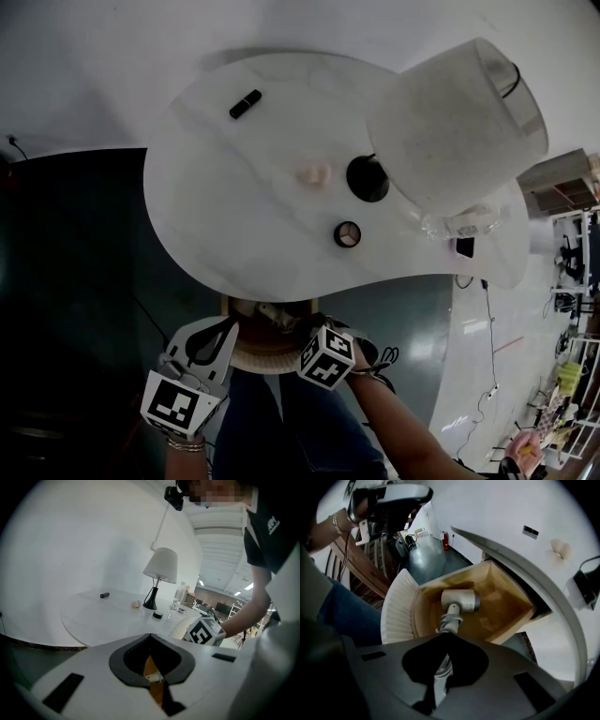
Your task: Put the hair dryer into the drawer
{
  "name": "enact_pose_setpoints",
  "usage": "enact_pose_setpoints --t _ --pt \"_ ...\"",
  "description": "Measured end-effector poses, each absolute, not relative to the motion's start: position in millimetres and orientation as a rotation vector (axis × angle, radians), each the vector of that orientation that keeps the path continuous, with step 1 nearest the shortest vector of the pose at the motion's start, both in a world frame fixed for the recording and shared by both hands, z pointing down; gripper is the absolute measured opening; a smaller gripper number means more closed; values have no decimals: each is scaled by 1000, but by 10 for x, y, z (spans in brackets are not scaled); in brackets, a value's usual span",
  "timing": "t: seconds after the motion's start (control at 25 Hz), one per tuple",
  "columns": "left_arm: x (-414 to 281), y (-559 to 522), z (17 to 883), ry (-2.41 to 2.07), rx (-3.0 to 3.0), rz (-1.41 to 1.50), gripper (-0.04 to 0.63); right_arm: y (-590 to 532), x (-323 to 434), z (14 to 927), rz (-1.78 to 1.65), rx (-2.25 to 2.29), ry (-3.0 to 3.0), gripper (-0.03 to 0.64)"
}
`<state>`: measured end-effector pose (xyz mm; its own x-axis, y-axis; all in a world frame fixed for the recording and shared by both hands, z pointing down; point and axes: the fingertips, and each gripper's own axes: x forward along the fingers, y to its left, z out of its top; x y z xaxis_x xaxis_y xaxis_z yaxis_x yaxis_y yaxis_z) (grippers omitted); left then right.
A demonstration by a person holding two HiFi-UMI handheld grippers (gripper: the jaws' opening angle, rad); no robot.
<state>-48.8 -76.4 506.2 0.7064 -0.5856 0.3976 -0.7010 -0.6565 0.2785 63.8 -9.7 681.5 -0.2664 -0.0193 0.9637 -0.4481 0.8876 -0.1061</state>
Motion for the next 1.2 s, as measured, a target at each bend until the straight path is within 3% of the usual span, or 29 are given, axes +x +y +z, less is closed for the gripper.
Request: enact_pose_setpoints --t 0.28,0.32,0.4,0.76,1.2 --pt "-515 -738 5068 -1008 2497 385 15 -219 606 6918 360 398 -1759 40" --pt "-524 -730 5076 -1010 2494 385 16 -203 621 6913 387 395 -1761 61" --pt "-536 -717 5092 -1013 2487 385 16 -135 656 6931 442 361 -1750 191" --pt "-553 -716 5104 -1024 2478 373 15 -63 673 7164 373 305 -1695 180" --pt "-630 -699 5129 -1041 2460 374 16 -427 671 6952 478 624 -1744 152"
